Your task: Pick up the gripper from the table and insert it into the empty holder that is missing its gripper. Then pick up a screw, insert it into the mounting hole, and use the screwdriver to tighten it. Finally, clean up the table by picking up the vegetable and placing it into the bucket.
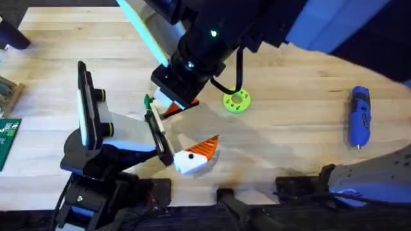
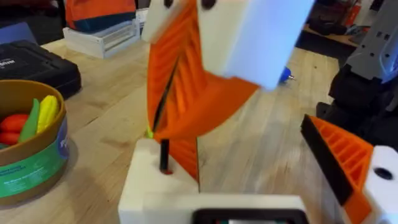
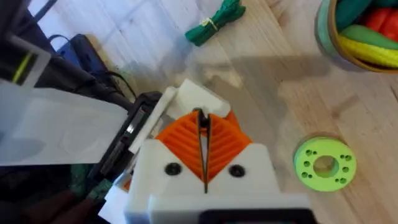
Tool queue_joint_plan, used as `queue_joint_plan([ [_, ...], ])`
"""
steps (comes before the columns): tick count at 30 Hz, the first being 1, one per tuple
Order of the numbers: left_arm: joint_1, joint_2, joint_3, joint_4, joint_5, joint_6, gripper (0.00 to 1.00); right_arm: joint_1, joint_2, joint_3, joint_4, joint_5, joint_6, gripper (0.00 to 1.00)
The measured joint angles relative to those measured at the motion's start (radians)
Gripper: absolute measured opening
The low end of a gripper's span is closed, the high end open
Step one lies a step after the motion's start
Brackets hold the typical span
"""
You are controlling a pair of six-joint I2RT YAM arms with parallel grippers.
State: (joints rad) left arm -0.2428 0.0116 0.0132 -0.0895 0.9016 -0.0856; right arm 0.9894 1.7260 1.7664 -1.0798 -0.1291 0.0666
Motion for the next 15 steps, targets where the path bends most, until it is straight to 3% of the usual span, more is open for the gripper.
queue_joint_plan([
  [15,0.0,0.0,0.0,0.0,0.0,-0.004,0.985,0.005,0.011,0.004,-0.028,-0.002,-0.011,0.007],
])
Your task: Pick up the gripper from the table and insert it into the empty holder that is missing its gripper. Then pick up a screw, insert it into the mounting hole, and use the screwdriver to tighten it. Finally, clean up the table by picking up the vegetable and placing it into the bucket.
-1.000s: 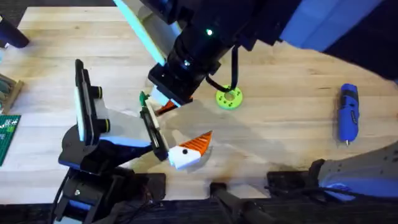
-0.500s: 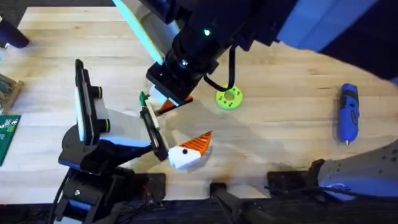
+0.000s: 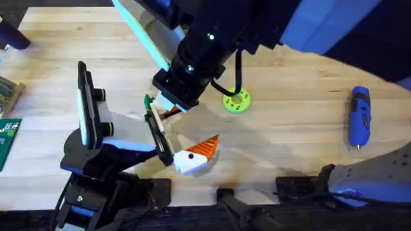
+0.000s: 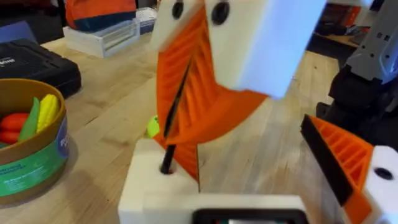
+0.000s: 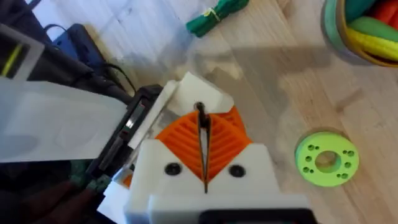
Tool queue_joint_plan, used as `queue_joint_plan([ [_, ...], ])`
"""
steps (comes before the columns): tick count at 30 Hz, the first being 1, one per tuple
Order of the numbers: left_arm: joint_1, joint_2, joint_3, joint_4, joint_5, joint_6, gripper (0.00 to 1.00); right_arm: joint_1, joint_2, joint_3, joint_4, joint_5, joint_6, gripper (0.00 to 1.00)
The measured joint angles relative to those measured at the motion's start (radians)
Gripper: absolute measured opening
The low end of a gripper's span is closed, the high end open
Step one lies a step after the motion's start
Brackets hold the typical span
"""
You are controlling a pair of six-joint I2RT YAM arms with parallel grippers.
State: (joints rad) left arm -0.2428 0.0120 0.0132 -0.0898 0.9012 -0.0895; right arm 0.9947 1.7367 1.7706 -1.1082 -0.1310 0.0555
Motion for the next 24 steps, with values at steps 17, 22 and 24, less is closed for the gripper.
queue_joint_plan([
  [17,0.0,0.0,0.0,0.0,0.001,0.003,0.985,0.0,0.0,0.022,-0.029,0.0,-0.008,0.007],
  [22,0.0,0.0,0.0,0.0,0.001,0.004,0.985,0.0,0.0,0.022,-0.027,0.0,-0.008,0.007],
  [24,0.0,0.0,0.0,0.0,0.001,0.003,0.985,0.0,0.0,0.022,-0.021,0.0,-0.008,0.007],
])
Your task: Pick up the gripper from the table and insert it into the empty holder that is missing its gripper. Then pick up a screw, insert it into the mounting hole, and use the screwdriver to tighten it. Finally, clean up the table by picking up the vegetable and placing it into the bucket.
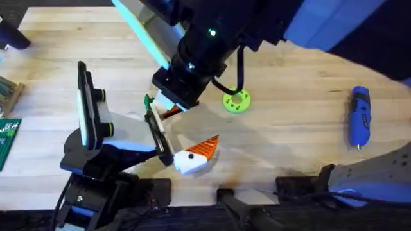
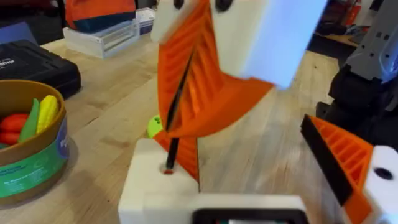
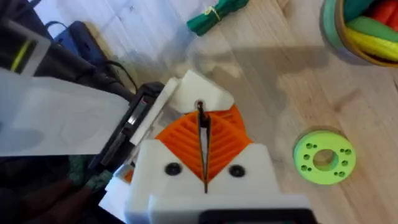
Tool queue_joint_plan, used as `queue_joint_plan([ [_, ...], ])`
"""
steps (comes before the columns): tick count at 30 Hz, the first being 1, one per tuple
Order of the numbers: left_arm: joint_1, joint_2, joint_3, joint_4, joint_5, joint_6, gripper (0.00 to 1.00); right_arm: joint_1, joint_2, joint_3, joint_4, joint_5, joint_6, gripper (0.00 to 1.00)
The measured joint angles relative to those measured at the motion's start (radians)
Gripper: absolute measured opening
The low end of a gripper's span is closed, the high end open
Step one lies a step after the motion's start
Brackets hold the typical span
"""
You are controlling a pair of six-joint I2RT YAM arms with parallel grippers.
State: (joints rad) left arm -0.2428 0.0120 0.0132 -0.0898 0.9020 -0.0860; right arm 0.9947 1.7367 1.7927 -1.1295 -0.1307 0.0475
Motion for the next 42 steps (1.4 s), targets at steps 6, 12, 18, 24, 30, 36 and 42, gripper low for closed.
queue_joint_plan([
  [6,0.0,0.0,0.0,0.0,0.0,0.0,0.985,0.0,0.003,0.001,0.001,0.0,-0.002,0.007],
  [12,0.0,0.0,0.0,0.0,0.0,0.0,0.985,0.0,0.011,0.004,0.0,0.011,-0.003,0.007],
  [18,0.0,0.0,0.0,0.0,0.0,0.0,0.985,0.0,0.011,0.005,0.0,0.011,-0.003,0.007],
  [24,0.0,0.0,0.0,0.0,0.0,-0.007,0.985,0.022,0.032,0.01,0.002,0.015,-0.004,0.007],
  [30,0.0,0.0,0.0,-0.001,0.003,-0.007,0.985,0.026,0.049,0.01,0.01,0.016,-0.004,0.007],
  [36,0.0,0.0,0.0,0.0,0.003,-0.007,0.985,0.026,0.049,0.01,0.01,0.018,-0.004,0.008],
  [42,0.0,0.0,0.0,0.0,0.002,-0.007,0.985,0.024,0.048,0.01,0.006,0.038,-0.01,0.696],
])
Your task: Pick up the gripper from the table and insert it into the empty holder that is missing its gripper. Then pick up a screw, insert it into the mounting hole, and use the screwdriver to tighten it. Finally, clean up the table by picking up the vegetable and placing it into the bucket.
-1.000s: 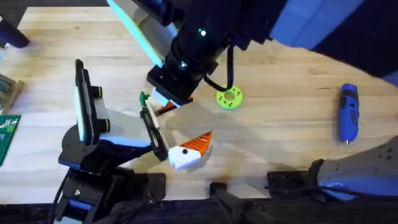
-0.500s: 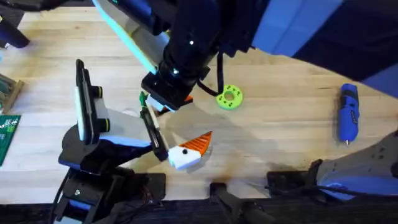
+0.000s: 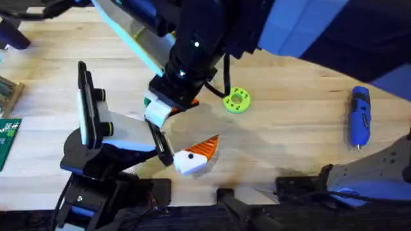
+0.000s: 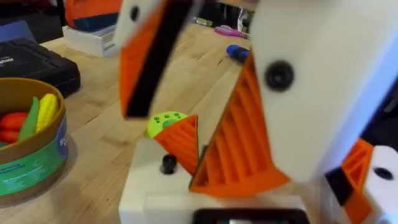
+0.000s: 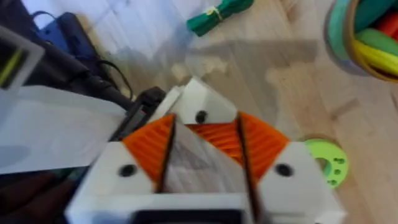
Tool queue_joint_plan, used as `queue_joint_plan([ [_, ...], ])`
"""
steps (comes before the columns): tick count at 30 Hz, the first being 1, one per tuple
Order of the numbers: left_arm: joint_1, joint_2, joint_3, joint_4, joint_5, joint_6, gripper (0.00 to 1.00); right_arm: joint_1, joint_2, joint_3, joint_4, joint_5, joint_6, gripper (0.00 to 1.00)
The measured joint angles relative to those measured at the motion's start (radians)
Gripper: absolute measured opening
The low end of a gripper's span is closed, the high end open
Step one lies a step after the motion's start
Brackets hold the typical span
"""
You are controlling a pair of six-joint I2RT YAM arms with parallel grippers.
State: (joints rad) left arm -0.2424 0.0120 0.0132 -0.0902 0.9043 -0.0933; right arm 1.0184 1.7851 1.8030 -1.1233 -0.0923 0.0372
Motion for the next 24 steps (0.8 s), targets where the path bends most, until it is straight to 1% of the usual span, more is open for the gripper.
queue_joint_plan([
  [1,0.0,0.0,0.0,0.0,0.0,0.0,0.985,-0.008,0.0,0.0,-0.002,0.016,0.0,0.854],
  [2,0.0,0.0,0.0,0.0,-0.002,-0.001,0.985,-0.017,0.0,0.0,-0.003,0.026,-0.004,0.958],
  [3,0.0,0.0,0.0,0.0,-0.003,0.0,0.985,-0.024,-0.001,0.001,-0.003,0.025,-0.004,0.983],
  [7,0.0,0.0,0.0,0.0,-0.002,0.0,0.985,-0.031,-0.001,0.001,-0.006,0.023,-0.004,0.992],
  [12,0.0,0.0,0.0,0.0,0.001,0.004,0.985,-0.077,-0.013,0.001,-0.012,-0.001,0.009,0.994],
  [17,0.0,0.0,0.0,0.0,0.001,0.005,0.985,-0.162,-0.084,0.001,-0.033,-0.009,0.011,0.994],
  [20,0.0,0.0,0.0,0.0,0.001,0.007,0.985,-0.221,-0.14,-0.014,-0.04,-0.047,-0.001,0.994],
  [22,0.0,0.0,0.0,0.0,0.001,0.007,0.985,-0.266,-0.186,-0.057,-0.031,-0.087,-0.012,0.993],
  [24,0.0,0.0,0.0,0.0,0.001,0.007,0.985,-0.312,-0.239,-0.128,-0.015,-0.127,-0.019,0.994],
])
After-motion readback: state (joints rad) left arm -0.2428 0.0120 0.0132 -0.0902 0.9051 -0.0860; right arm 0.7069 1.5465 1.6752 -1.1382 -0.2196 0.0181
